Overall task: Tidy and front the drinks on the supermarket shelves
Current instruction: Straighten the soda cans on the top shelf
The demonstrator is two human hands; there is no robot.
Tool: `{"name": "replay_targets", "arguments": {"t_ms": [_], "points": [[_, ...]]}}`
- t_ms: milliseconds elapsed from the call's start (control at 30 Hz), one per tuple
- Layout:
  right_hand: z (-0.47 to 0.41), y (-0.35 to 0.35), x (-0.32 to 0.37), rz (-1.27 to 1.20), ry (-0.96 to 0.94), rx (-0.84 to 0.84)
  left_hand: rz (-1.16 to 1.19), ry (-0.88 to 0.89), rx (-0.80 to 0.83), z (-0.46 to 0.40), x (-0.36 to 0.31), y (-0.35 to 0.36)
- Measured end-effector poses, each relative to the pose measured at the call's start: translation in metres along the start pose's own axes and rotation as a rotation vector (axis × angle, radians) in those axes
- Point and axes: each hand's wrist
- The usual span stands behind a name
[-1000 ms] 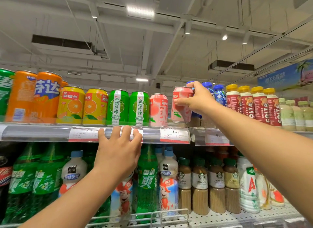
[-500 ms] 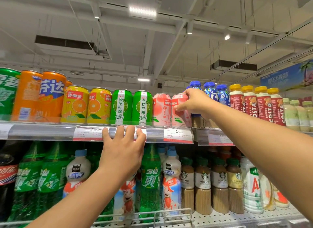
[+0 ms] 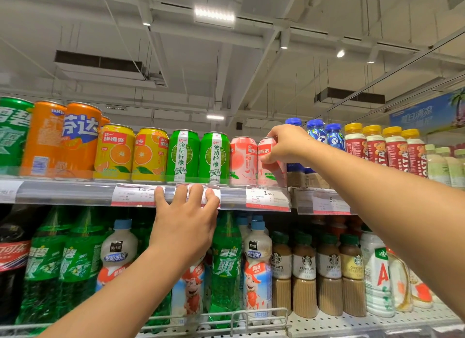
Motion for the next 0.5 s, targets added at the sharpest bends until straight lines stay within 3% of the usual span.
{"name": "replay_targets", "arguments": {"t_ms": [500], "points": [[-0.0033, 0.005, -0.0062, -0.001, 0.002, 0.046, -0.001, -0.003, 0.007, 0.0007, -0.0006, -0.0002]]}}
Point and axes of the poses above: each hand's wrist, its own z-axis away from the middle knuckle, its own y-axis out of the palm, x = y × z, and after that the axes turned 1 degree about -x, right-handed
